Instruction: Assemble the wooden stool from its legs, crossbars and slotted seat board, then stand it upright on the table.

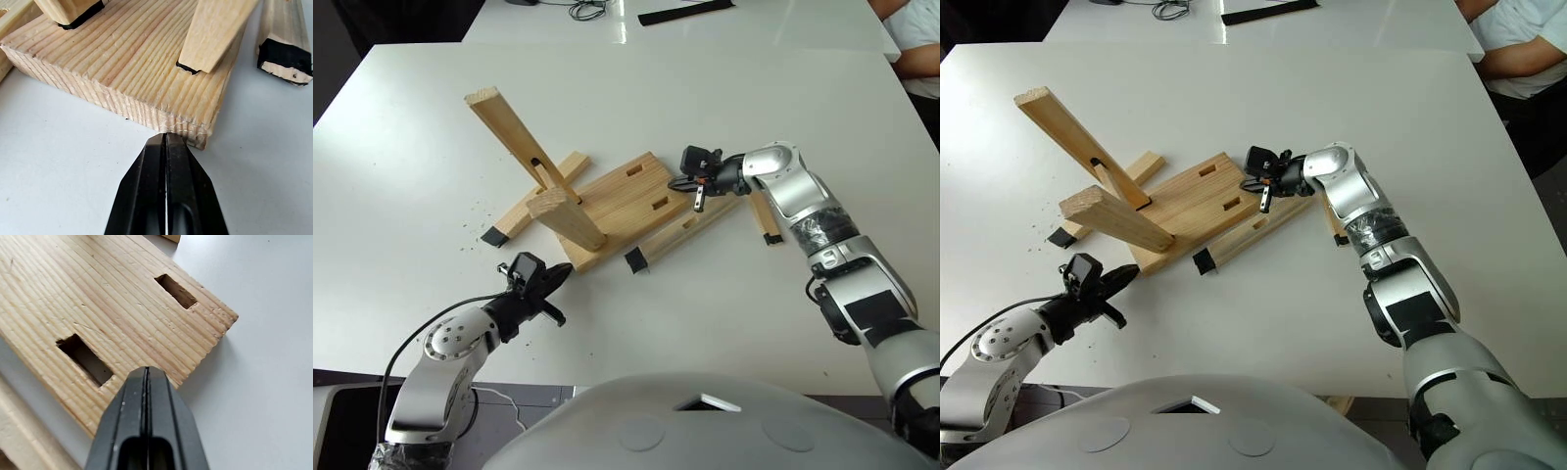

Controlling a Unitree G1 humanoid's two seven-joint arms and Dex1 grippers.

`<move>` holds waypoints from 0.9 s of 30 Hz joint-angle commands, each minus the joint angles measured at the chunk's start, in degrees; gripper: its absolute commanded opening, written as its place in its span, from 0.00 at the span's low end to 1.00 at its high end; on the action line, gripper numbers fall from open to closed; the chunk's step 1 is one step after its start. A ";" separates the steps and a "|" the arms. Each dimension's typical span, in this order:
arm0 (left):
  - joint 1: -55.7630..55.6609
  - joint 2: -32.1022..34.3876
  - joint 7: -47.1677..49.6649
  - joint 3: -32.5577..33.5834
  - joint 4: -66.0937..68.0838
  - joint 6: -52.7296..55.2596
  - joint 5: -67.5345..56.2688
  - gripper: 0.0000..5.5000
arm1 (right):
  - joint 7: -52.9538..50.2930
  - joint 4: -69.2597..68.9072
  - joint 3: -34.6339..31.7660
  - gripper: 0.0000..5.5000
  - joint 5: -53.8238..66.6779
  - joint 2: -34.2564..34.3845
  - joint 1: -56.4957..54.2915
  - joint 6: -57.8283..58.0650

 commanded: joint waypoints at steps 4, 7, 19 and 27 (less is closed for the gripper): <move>-0.84 0.12 -0.29 -0.63 1.53 -1.01 1.06 0.00 | 3.96 6.22 -2.52 0.00 0.92 0.82 -3.55 0.17; -0.78 0.36 -0.36 -0.29 1.84 -1.33 1.03 0.00 | 1.09 10.01 -4.88 0.00 0.29 -0.04 -6.29 -1.46; -3.67 0.88 -0.91 -0.76 3.22 -1.91 1.79 0.00 | 10.35 12.82 -2.14 0.00 -3.10 -1.52 -4.10 -4.45; -6.23 2.42 -2.07 1.04 5.54 -2.85 2.79 0.00 | 19.81 -2.92 -2.35 0.00 0.61 -5.47 1.40 1.05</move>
